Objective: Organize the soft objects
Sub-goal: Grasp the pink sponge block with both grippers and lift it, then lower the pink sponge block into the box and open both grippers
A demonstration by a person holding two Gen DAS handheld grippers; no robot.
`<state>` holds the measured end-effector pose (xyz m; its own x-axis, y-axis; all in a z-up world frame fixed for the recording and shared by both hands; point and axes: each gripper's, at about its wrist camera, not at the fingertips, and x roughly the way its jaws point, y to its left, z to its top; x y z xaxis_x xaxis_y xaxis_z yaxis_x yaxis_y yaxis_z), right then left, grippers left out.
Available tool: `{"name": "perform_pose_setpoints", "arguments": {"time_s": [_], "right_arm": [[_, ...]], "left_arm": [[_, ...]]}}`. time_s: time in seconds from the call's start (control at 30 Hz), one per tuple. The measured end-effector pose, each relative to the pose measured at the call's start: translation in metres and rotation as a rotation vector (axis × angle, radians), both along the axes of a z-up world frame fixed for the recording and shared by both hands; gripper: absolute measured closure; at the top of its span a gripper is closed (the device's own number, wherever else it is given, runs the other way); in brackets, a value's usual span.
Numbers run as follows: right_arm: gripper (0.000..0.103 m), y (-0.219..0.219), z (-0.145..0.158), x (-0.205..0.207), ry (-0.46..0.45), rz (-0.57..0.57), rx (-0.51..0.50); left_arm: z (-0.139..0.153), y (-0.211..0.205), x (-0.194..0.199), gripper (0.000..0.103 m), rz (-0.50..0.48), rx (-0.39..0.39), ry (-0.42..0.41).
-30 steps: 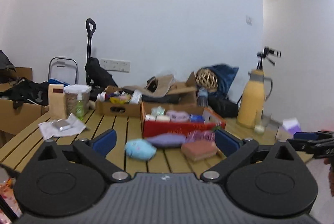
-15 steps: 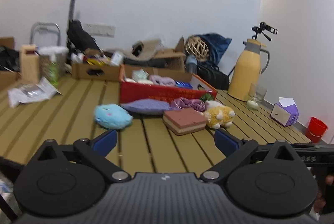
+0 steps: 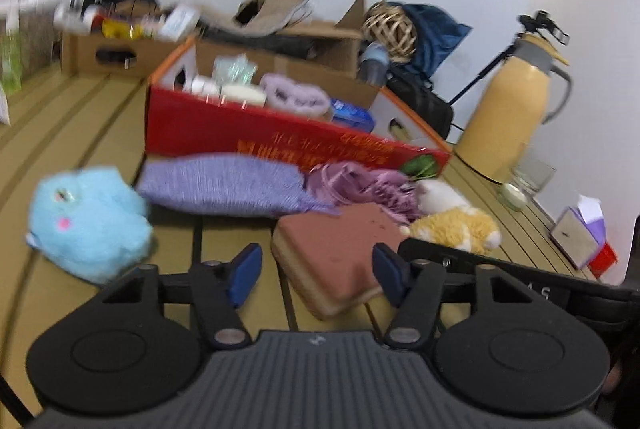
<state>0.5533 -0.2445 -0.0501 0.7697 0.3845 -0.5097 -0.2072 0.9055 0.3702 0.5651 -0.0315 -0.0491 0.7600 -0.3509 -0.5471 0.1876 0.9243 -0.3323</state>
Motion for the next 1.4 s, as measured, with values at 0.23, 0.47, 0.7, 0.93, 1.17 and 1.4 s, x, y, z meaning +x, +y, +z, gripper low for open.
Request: {"name": "perform_pose_setpoints", "arguments": {"time_s": [0.23, 0.47, 0.7, 0.93, 1.17, 1.4], "right_arm": [[0.058, 0.001, -0.026, 0.028, -0.01, -0.035, 0.035], [0.065, 0.001, -0.026, 0.005, 0.047, 0.081, 0.12], [0.062, -0.002, -0.029, 0.005, 0.038, 0.058, 0.17], [0.069, -0.003, -0.034, 0.002, 0.058, 0.068, 0.194], [0.071, -0.001, 0.03, 0.008, -0.064, 0.071, 0.175], [0.072, 0.01, 0.089, 0.154, -0.006, 0.11, 0.118]], "left_arm": [[-0.016, 0.014, 0.008, 0.06, -0.027, -0.09, 0.01], [-0.013, 0.029, -0.016, 0.058, -0.075, -0.154, 0.007], [-0.018, 0.029, -0.012, 0.058, -0.07, -0.154, 0.016], [-0.011, 0.026, -0.024, 0.068, -0.037, -0.134, -0.031], [0.071, 0.032, 0.018, 0.068, -0.031, -0.132, -0.153], [0.097, 0.046, 0.172, 0.068, -0.024, -0.129, 0.075]]}}
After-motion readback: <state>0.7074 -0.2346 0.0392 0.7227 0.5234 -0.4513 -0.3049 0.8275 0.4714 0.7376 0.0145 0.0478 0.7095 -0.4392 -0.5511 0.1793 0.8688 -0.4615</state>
